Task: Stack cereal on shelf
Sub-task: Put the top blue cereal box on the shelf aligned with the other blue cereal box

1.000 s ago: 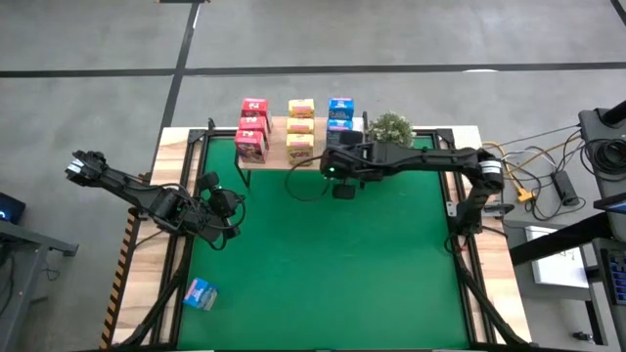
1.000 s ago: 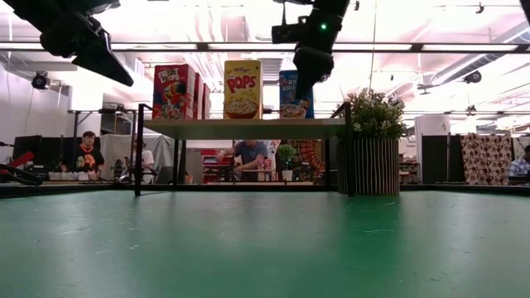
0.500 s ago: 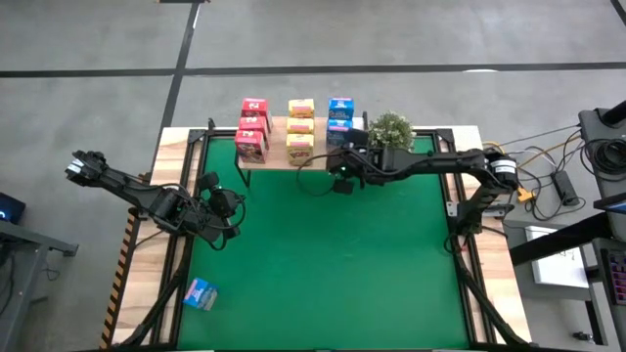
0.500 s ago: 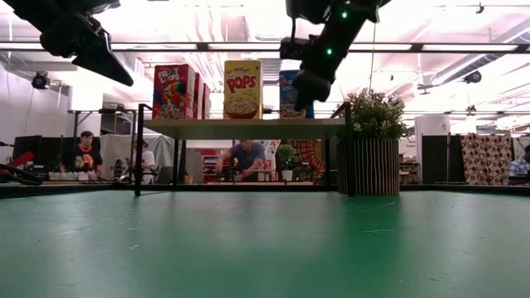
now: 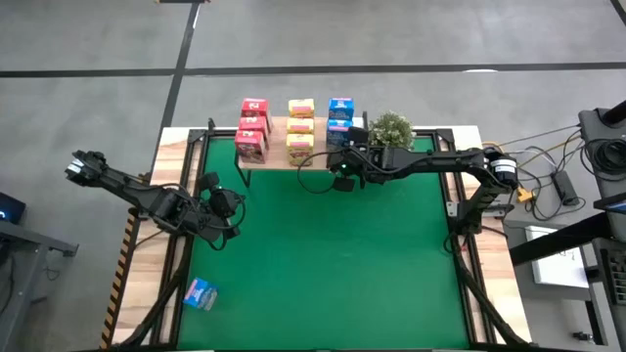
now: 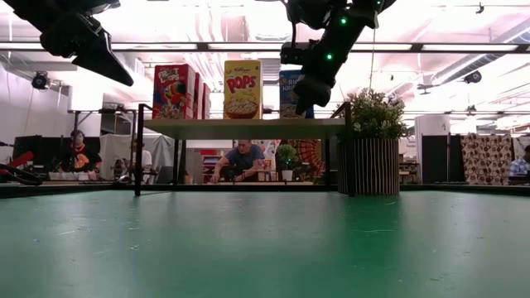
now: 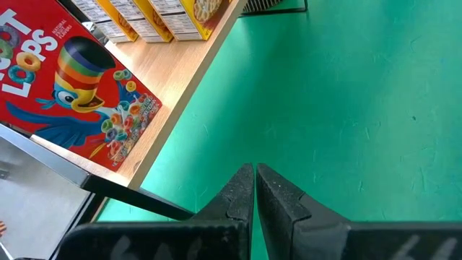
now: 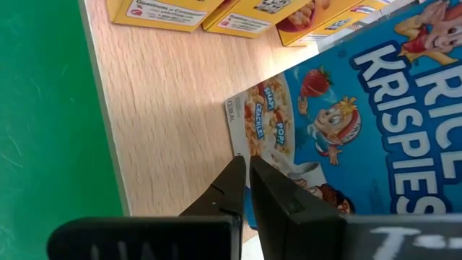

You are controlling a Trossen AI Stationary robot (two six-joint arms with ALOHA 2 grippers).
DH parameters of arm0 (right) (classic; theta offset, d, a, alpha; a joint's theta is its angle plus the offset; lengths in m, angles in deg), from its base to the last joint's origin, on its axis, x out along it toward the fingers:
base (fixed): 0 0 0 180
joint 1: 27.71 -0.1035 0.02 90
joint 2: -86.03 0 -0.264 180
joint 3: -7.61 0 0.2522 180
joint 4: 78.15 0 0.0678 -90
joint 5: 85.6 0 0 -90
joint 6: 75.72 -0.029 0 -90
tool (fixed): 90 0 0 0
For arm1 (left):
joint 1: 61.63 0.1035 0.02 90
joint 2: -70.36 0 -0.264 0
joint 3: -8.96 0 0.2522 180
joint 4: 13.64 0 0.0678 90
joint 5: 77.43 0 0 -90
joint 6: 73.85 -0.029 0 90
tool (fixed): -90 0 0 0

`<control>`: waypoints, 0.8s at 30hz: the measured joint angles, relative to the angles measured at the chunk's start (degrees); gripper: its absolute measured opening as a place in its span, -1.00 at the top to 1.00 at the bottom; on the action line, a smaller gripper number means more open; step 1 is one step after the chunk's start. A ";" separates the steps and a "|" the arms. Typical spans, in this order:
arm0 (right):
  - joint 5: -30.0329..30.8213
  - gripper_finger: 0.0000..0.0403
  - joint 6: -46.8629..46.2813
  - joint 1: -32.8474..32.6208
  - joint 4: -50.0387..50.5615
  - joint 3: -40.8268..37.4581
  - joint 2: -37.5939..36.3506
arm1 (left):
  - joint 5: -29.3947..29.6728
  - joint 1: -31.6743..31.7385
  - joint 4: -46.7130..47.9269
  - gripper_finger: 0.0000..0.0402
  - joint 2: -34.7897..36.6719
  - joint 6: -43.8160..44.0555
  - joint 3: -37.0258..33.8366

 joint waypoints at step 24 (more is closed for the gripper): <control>-2.60 0.94 -1.55 1.31 -1.63 0.02 0.02 | 0.00 0.01 -0.02 1.00 0.00 0.00 0.00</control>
